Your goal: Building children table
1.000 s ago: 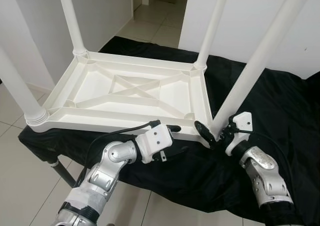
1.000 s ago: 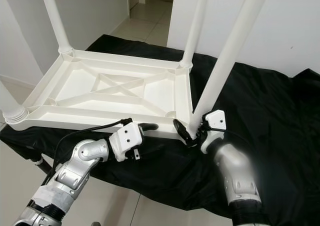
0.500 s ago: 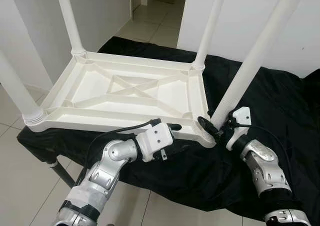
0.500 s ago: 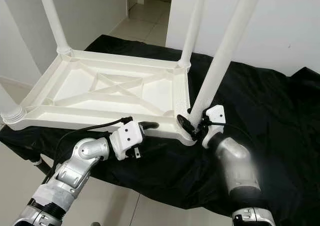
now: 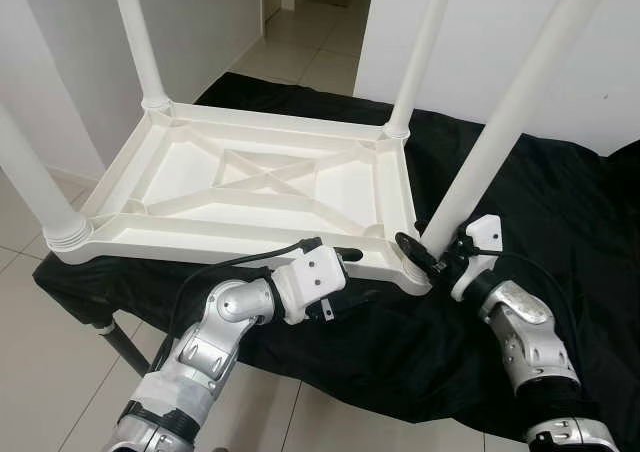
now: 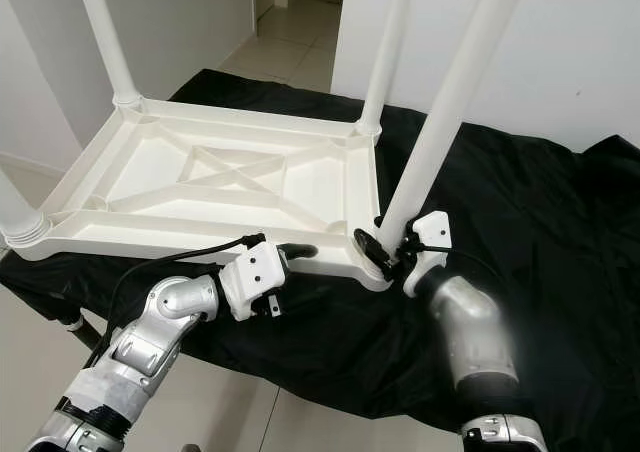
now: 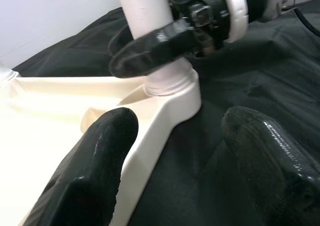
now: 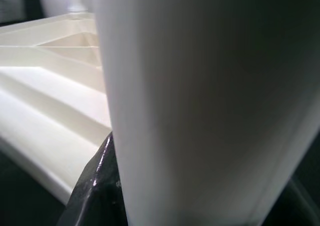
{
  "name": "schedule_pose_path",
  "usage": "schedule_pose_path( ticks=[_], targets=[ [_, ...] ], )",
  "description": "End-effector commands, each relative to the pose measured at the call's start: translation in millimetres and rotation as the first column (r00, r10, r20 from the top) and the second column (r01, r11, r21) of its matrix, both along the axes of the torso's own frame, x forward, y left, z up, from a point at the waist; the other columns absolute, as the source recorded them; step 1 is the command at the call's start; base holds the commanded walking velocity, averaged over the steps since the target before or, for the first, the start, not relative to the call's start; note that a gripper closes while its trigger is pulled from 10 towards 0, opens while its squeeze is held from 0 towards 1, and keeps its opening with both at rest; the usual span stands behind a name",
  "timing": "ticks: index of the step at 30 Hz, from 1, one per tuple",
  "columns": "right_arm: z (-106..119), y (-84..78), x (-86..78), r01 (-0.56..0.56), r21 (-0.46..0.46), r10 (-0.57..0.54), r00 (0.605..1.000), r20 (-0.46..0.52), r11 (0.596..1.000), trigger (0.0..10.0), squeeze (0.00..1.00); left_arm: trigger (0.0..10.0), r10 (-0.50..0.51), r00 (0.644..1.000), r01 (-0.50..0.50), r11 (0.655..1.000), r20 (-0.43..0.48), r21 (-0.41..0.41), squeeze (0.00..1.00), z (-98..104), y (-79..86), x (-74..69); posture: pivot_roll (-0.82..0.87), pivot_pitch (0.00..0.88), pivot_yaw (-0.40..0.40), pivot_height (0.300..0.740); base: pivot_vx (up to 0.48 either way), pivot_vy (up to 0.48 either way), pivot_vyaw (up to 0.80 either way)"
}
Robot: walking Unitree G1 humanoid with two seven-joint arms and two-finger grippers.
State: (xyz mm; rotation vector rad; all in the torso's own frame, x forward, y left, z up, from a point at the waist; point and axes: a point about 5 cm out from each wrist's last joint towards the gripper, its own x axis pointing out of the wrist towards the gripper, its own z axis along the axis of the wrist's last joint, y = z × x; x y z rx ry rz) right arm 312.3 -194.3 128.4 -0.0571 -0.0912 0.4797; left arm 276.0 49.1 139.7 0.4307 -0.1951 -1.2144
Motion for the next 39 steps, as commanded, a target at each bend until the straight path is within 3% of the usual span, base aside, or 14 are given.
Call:
schedule_pose_path(
  ticks=[1,14,15,18,20,21,22,30,39],
  targets=[
    [-6.5,-2.7,-0.3,0.055,-0.02,-0.056,0.998,-0.037,0.998,10.0,0.0,10.0,0.026,1.0,-0.026,1.0,-0.011,-0.009,0.0,-2.7,-1.0,-0.8,0.02,0.063,-0.062,0.74,0.0,0.0,0.0],
    [-2.0,7.3,-7.0,0.19,-0.001,-0.19,0.981,-0.028,0.982,10.0,0.0,10.0,0.014,1.0,-0.014,1.0,-0.023,-0.009,0.0,-3.3,-1.0,-3.5,0.01,0.078,-0.053,0.74,0.0,0.0,0.0],
    [-0.2,7.3,-7.9,0.252,0.006,-0.252,0.968,-0.016,0.968,10.0,0.0,10.0,0.014,1.0,-0.014,1.0,-0.024,-0.008,0.0,-3.5,-0.6,-3.6,0.01,0.078,-0.054,0.74,0.0,0.0,0.0],
    [-3.8,10.1,-14.1,0.48,0.059,-0.477,0.877,-0.05,0.876,10.0,0.0,10.0,0.013,1.0,-0.014,1.0,-0.027,-0.008,0.0,-4.1,-1.0,-4.3,0.01,0.078,-0.059,0.74,0.0,0.0,0.0],
    [-9.1,15.3,-18.1,0.561,0.095,-0.553,0.827,-0.103,0.822,10.0,0.0,10.0,0.013,1.0,-0.014,1.0,-0.027,-0.009,0.0,-3.7,-1.5,-4.1,0.01,0.076,-0.061,0.74,0.0,0.0,0.0],
    [-9.1,15.3,-18.1,0.561,0.095,-0.553,0.827,-0.103,0.822,10.0,0.0,10.0,0.013,1.0,-0.014,1.0,-0.027,-0.009,0.0,-3.7,-1.5,-4.1,0.01,0.076,-0.061,0.74,0.0,0.0,0.0],
    [-10.9,20.7,-20.2,0.606,0.123,-0.592,0.794,-0.137,0.786,10.0,0.0,10.0,0.015,1.0,-0.015,1.0,-0.026,-0.011,0.0,-3.2,-1.6,-3.5,0.01,0.075,-0.065,0.74,0.0,0.0,0.0],
    [-4.8,39.6,-21.3,0.658,0.171,-0.639,0.753,-0.156,0.733,10.0,0.0,10.0,0.021,1.0,-0.021,1.0,-0.022,-0.01,0.0,-2.9,-0.6,-3.0,0.02,0.067,-0.071,0.74,0.0,0.0,0.0],
    [0.1,37.0,-22.9,0.668,0.155,-0.654,0.744,-0.138,0.728,10.0,0.0,10.0,0.022,1.0,-0.023,1.0,-0.016,-0.005,0.0,-2.5,0.2,-2.0,0.03,0.056,-0.07,0.74,0.0,0.0,0.0]
  ],
)
